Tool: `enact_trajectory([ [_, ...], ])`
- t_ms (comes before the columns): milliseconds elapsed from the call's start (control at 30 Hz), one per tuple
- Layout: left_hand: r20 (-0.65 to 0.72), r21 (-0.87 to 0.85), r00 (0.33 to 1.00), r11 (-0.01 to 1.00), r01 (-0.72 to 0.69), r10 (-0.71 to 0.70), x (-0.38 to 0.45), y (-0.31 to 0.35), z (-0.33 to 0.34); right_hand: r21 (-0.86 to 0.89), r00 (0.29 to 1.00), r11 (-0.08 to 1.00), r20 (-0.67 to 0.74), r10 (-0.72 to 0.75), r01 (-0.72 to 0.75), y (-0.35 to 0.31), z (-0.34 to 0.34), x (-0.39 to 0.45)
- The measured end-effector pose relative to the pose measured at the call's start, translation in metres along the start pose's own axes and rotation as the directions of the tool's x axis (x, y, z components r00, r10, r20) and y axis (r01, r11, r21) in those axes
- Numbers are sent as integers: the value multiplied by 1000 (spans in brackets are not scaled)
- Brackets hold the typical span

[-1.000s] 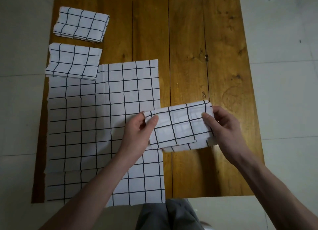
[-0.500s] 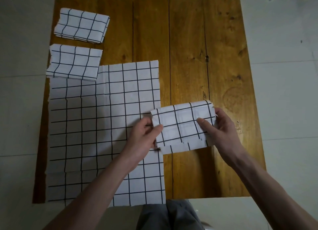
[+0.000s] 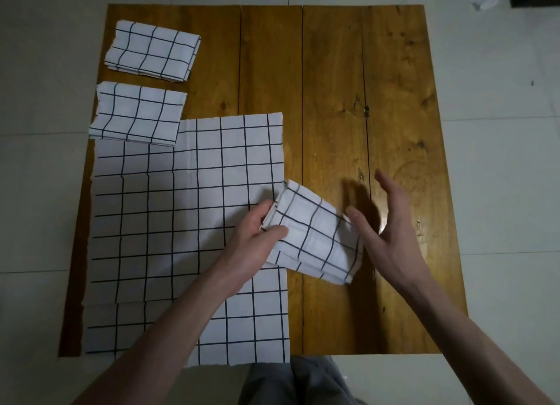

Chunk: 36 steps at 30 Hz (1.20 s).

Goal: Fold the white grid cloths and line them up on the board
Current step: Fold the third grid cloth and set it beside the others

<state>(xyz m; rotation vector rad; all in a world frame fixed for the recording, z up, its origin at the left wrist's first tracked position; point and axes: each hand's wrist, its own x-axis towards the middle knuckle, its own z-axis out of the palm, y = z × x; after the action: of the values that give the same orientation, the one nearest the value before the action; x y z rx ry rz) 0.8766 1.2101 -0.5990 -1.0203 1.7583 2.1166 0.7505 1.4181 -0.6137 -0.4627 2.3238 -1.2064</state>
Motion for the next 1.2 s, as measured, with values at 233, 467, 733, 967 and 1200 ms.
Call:
enact_trajectory([
  [233, 17, 39, 1000, 999, -5, 4, 3, 4, 2, 30, 941, 999, 337, -20, 10, -29, 4, 21],
  [467, -77, -239, 994, 970, 55, -76, -1, 1, 2, 405, 975, 887, 111, 191, -220, -32, 16, 19],
  [733, -119, -38, 993, 999, -30, 26, -18, 12, 9, 453, 964, 852, 76, 256, -263, -49, 24, 6],
  [967, -127, -53, 992, 998, -18, 11, -45, 38, 0, 435, 964, 861, 157, 216, -264, -88, 8, -6],
  [1200, -276, -52, 961, 998, -25, 10, -92, 66, -10, 383, 993, 918, 94, 75, -106, -140, -6, -21],
])
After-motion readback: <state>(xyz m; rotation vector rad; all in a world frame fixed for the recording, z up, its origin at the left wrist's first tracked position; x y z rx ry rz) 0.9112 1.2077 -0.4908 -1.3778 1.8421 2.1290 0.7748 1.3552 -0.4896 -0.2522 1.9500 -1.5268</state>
